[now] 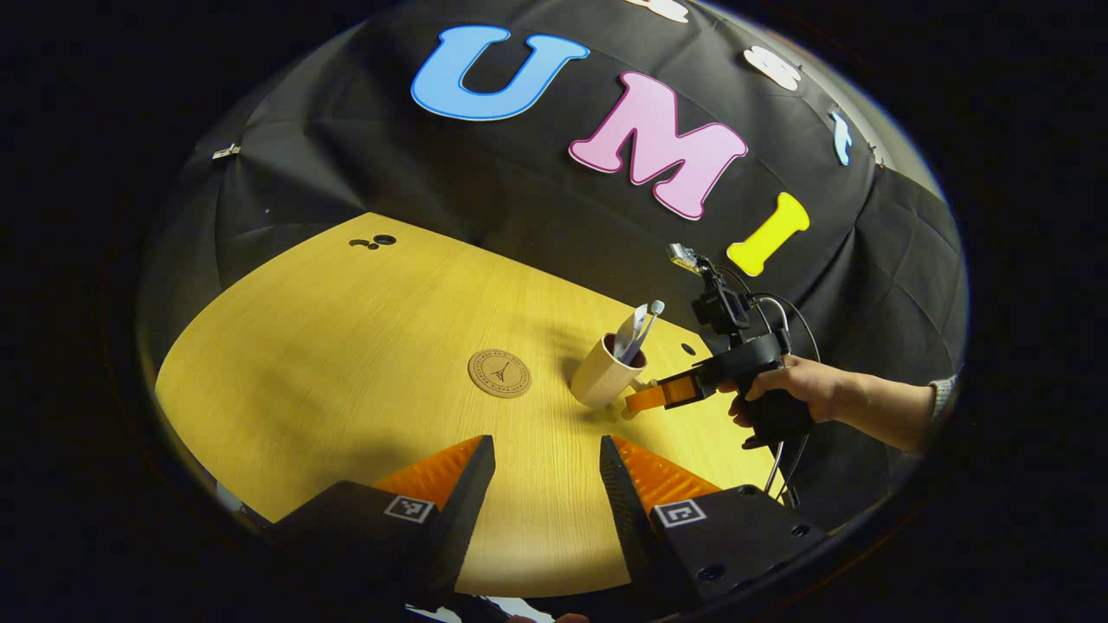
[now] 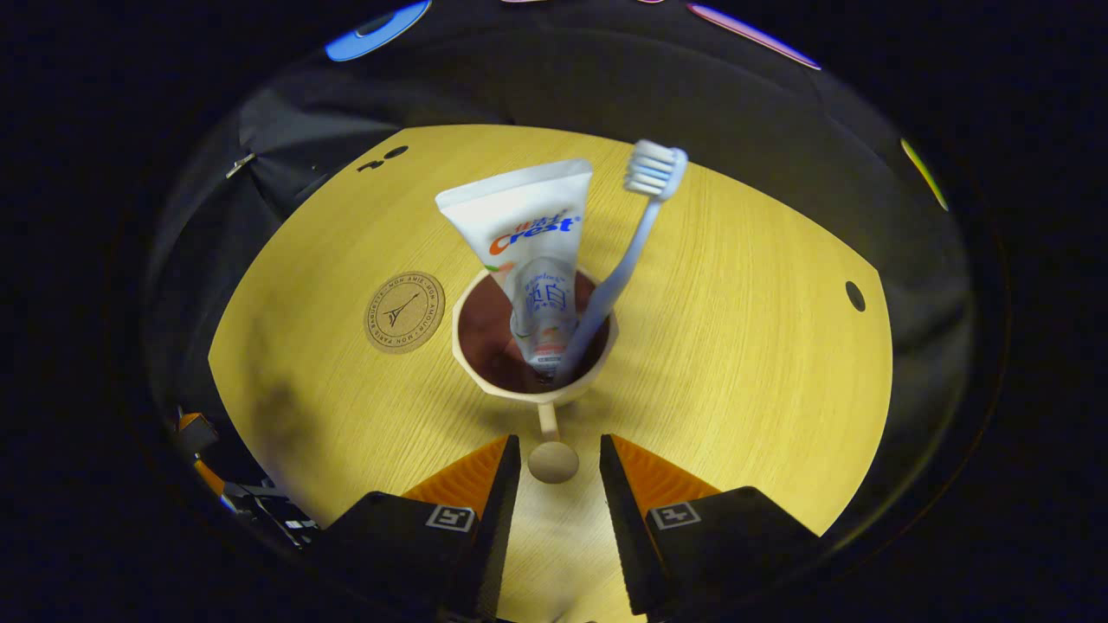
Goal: Put the toothbrush and toothpaste on the desktop into the cup, then pick up the cup and place it on the coaster on the desktop.
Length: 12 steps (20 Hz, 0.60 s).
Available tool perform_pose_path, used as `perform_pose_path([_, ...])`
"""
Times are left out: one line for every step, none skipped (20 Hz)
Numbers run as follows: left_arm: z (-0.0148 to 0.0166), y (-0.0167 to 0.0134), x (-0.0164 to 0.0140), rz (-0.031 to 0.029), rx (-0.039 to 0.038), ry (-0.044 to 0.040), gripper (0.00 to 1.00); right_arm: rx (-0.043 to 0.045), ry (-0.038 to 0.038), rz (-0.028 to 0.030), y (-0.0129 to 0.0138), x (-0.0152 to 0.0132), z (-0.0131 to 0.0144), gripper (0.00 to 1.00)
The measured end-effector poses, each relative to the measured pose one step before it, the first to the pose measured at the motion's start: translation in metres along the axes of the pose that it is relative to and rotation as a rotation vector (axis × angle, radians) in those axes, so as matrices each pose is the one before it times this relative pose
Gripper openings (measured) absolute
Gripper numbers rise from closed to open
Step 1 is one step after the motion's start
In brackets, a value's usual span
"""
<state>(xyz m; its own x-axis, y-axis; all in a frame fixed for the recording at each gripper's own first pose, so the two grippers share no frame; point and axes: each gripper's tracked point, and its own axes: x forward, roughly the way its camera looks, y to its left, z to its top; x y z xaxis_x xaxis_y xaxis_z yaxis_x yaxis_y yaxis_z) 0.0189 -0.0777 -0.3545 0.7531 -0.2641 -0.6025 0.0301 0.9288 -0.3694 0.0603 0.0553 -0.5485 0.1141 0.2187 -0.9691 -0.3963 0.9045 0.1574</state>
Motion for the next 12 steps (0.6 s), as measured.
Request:
perform_pose_path([0.00012, 0.00130, 0.00049, 0.00514, -0.00608, -0.00127, 0.77, -0.01313, 0.01260, 0.00074, 0.00033, 0.00392, 0.00052, 0.57])
perform_pose_path([-0.00040, 0.00017, 0.00163, 0.00645, -0.00533, 0.00145, 0.77, -0.01310, 0.00999, -0.00153, -0.00018, 0.00388, 0.00122, 0.57])
perform_pose_path([-0.00038, 0.00147, 0.00061, 0.00456, -0.00424, 0.00226, 0.77, -0.00918, 0.00923, -0.00133, -0.00021, 0.00365, 0.00117, 0.51])
perform_pose_path([-0.00190, 0.00080, 0.00015, 0.00602, -0.00373, 0.00226, 0.77, -0.00620, 0.01015, 0.00319, 0.00057, 0.00257, 0.00144, 0.57])
perform_pose_path([-0.00035, 0.00124, 0.00078, 0.00522, -0.00375, 0.00109, 0.77, -0.00516, 0.00988, 0.00173, 0.00105, 0.00268, 0.00207, 0.57])
perform_pose_path([-0.00088, 0.00091, 0.00063, 0.00464, -0.00366, 0.00176, 0.77, -0.00829, 0.00454, 0.00159, 0.00041, 0.00218, 0.00281, 0.57])
perform_pose_path([-0.00045, 0.00036, 0.00079, 0.00582, -0.00307, 0.00096, 0.77, -0.01148, 0.00556, -0.00913, -0.00178, 0.00224, 0.00303, 0.57])
perform_pose_path([-0.00015, 0.00072, 0.00109, 0.00393, -0.00313, 0.00063, 0.77, -0.01452, 0.00096, -0.00246, -0.00026, 0.00218, 0.00337, 0.57])
perform_pose_path([0.00200, 0.00039, 0.00108, 0.00323, -0.00315, -0.00165, 0.77, -0.01470, 0.00807, 0.00024, -0.00020, 0.00039, 0.00174, 0.57])
perform_pose_path([-0.00070, 0.00123, -0.00076, 0.00394, -0.00417, -0.00402, 0.77, -0.01378, 0.00648, -0.00456, -0.00078, 0.00123, 0.00209, 0.63])
perform_pose_path([0.00160, 0.00126, 0.00033, 0.00311, -0.00489, -0.00450, 0.77, -0.01290, 0.01236, -0.00355, -0.00028, 0.00145, -0.00027, 0.57])
perform_pose_path([0.00072, 0.00073, 0.00112, 0.00384, -0.00586, -0.00124, 0.77, -0.00849, 0.01346, -0.00548, -0.00014, 0.00291, -0.00018, 0.59])
